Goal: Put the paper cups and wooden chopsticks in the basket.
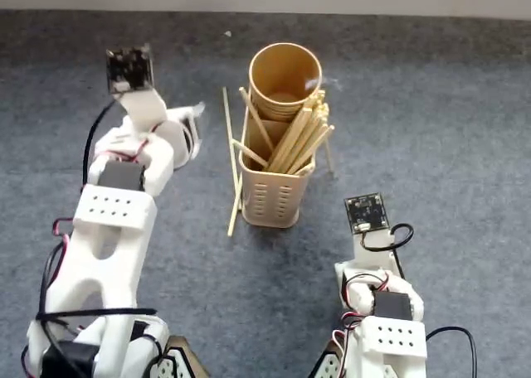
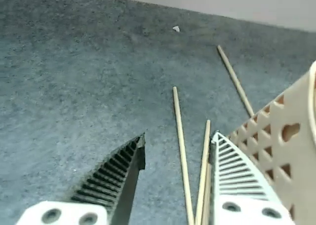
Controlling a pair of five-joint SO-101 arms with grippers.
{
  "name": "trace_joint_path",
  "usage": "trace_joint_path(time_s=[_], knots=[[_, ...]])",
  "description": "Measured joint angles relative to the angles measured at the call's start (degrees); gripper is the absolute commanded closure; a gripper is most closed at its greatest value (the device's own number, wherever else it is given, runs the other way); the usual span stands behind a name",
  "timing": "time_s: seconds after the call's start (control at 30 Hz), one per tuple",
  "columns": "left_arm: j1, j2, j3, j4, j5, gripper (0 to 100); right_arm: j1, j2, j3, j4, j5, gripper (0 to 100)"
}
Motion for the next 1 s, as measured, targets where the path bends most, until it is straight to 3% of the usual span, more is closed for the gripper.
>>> trace_joint_path(time_s=[0.23, 0.43, 0.8, 1.0], knots=[[5.4, 17.6, -4.1, 0.0, 7.4, 76, 0.0, 0.0, 0.0, 0.0, 0.0, 99.4], [7.1, 37.6, -14.3, 0.3, 8.8, 76, 0.0, 0.0, 0.0, 0.0, 0.0, 99.4], [8.1, 56.5, -34.5, 16.7, 5.7, 77, 0.0, 0.0, 0.0, 0.0, 0.0, 99.4], [7.7, 60.7, -42.6, 25.0, 2.2, 100, 0.0, 0.0, 0.0, 0.0, 0.0, 99.4]])
